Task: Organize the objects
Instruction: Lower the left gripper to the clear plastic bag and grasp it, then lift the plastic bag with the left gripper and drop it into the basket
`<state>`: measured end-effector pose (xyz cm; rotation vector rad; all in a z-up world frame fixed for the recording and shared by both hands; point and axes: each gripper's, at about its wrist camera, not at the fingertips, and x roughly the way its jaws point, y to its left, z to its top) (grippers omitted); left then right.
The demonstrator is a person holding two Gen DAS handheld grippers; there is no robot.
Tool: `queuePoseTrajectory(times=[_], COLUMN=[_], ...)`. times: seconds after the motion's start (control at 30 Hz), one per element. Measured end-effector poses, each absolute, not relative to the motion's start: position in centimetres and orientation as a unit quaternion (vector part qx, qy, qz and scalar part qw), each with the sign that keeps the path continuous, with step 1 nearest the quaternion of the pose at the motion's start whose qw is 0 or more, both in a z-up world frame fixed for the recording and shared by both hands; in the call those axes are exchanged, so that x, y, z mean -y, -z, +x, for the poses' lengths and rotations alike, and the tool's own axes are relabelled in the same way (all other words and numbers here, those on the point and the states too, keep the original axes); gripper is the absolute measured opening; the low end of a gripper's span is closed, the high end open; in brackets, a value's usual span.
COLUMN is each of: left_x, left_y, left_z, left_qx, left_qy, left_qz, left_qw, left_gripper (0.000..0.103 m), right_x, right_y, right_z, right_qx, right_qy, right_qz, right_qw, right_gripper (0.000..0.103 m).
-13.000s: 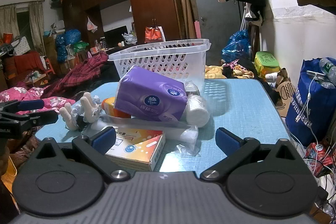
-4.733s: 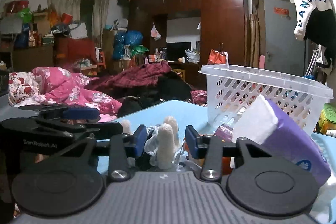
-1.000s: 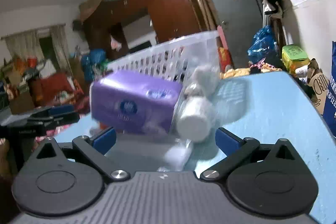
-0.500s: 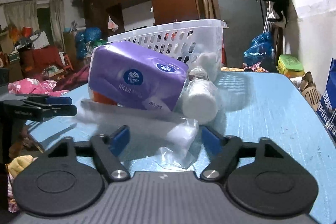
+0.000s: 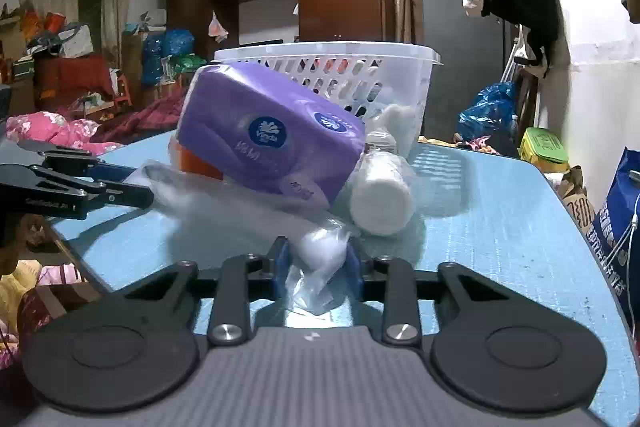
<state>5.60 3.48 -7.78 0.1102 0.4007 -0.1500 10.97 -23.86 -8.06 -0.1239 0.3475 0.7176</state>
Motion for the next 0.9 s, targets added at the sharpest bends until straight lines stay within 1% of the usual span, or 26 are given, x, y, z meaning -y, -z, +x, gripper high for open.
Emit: queuePoseTrajectory(times=[0.07, 0.17, 0.33, 0.6, 0.9], left_x=[-3.6, -3.8, -3.8, -4.0, -4.1], left_y=[7.8, 7.7, 7.5, 6.8, 2.4], left_z=[5.4, 5.1, 4.5, 3.3, -0.1], left_qx=[-0.193, -0.188, -0.174, -0.150, -0.076], left_qy=[0.075, 0.077, 0.082, 0.088, 0.091], left_qz=[0.057, 0.058, 0.057, 0.052, 0.059], left_qw=[0.977, 0.977, 0.980, 0.983, 0.991], left_gripper=[0.032, 0.030, 0.026, 0.025, 0.025], right_x=[23.7, 23.8, 24.1, 24.6, 25.0], right_y=[8.0, 7.9, 7.4, 6.4, 2.3], right_z=[10.8, 10.7, 10.3, 9.8, 7.2], right_qx=[-0.165, -0.162, -0.150, -0.130, -0.069], right_qy=[-0.350, -0.354, -0.358, -0.365, -0.377], right_qz=[-0.067, -0.069, -0.066, -0.062, -0.063], right_qw=[0.920, 0.919, 0.919, 0.920, 0.921], right_gripper=[0.023, 0.019, 0.017, 0.017, 0.017])
